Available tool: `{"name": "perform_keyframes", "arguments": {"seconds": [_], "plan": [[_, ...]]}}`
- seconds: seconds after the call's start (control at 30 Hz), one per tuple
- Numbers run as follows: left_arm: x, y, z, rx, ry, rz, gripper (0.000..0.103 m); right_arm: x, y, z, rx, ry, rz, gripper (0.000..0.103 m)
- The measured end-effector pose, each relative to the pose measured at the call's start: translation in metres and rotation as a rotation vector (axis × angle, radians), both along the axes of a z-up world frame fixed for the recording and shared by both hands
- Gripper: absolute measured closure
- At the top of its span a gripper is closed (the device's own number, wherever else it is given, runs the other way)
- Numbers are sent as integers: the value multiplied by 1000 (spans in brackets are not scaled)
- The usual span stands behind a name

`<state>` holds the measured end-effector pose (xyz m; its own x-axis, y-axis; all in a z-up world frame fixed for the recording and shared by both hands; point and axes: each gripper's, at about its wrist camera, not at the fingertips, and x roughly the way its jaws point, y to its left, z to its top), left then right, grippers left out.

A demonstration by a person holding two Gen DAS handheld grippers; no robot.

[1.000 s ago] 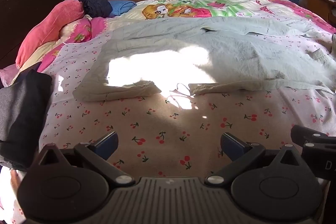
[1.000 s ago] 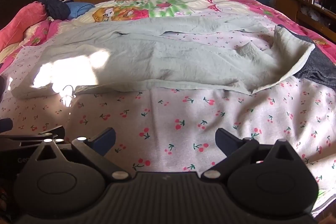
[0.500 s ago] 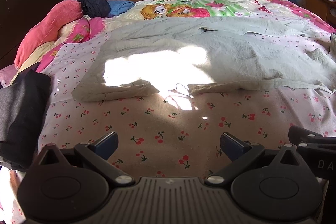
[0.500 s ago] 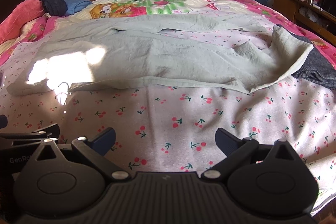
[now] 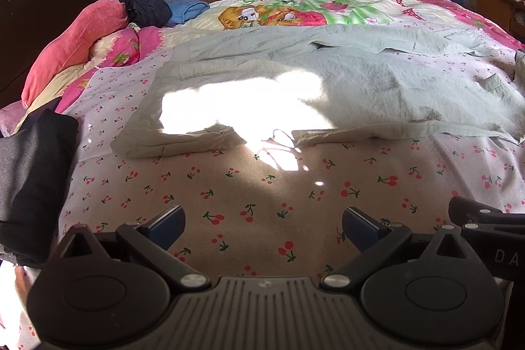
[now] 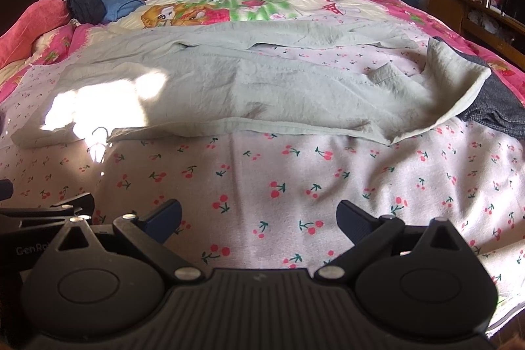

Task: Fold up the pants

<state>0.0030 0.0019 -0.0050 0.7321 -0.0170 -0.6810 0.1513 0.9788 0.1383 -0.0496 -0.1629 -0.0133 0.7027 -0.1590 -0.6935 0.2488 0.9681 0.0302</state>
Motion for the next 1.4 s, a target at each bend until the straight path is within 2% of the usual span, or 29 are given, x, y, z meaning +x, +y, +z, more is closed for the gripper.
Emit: {"name": "perform_keyframes", "arguments": {"seconds": [1.07,1.2,1.4], "plan": [[0,-3,1,8,-5,-4,0,0,2,-1,1,1,3,3],[0,-1,3,-9,-8,-10,0,1,2,2,3,-1,8,4],[16,25,24,-46,-61,-47,0,19,15,28,-25,-64,118,4]]}}
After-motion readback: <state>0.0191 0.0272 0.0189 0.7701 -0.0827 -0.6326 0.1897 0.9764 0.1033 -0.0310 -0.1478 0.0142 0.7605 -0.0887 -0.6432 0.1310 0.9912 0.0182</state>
